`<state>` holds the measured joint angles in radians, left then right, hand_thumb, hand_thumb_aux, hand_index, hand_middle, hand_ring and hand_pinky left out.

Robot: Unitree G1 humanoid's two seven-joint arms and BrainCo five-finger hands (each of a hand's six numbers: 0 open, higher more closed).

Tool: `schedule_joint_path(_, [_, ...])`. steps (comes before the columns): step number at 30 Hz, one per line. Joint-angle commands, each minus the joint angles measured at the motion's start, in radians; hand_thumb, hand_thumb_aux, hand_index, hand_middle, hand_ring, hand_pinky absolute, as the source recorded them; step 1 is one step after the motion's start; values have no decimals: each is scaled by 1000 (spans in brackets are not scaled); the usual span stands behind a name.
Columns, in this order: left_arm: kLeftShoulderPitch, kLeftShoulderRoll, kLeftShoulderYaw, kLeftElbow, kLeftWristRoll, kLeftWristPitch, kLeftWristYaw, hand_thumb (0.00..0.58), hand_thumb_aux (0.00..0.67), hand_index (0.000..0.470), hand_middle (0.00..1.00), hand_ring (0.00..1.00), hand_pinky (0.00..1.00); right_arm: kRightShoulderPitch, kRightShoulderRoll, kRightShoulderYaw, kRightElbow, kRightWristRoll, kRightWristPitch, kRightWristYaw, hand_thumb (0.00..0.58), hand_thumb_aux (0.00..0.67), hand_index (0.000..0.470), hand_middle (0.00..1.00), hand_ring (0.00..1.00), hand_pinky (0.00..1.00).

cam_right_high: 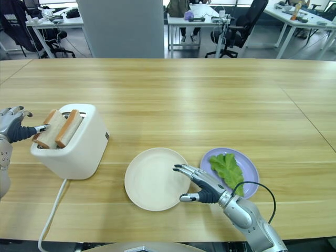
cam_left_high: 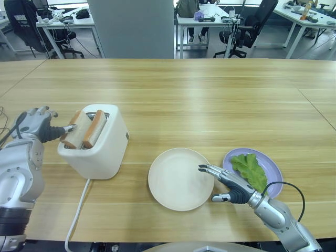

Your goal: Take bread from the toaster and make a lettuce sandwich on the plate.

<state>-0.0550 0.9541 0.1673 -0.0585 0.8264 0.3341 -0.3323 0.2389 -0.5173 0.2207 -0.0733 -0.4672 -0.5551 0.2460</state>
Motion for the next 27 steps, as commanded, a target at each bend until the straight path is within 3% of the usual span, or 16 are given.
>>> schedule_joint_path(1, [-2,-60,-18,4,-82,-8,-25,514,444,305,0,0,0,-2,-4,4,4,-8,14,2,0,0,0,0,0,0])
schedule_joint_path(6, [7,-130,-11,-58,-196,-7,-79,501,423,290,0,0,0,-3,-5,3,-1,-7,18,4,0,0,0,0,0,0])
schedule_joint_path(14, [20,-108,-12,-46,-202,0,-77,567,570,391,0,0,0,-3,-6,3,-9,-4,23,6,0,0,0,0,0,0])
schedule_joint_path(19, [28,-89,-22,-39,-187,4,-66,554,528,363,0,0,0,1,-7,2,-19,-2,25,8,0,0,0,0,0,0])
schedule_joint_path(20, [28,-88,-22,-39,-187,5,-63,580,670,460,0,0,0,3,-7,1,-22,-1,26,8,0,0,0,0,0,0])
schedule_joint_path(24, [28,-88,-27,-39,-183,11,-54,580,670,460,0,0,0,4,-8,1,-25,-1,27,8,0,0,0,0,0,0])
schedule_joint_path(26, [23,-105,-18,-49,-197,10,-38,580,670,460,51,51,51,4,-9,1,-28,0,28,9,0,0,0,0,0,0])
schedule_joint_path(27, [17,-119,-9,-60,-212,8,-27,580,670,460,722,722,722,4,-9,-2,-30,-3,30,6,0,0,0,0,0,0])
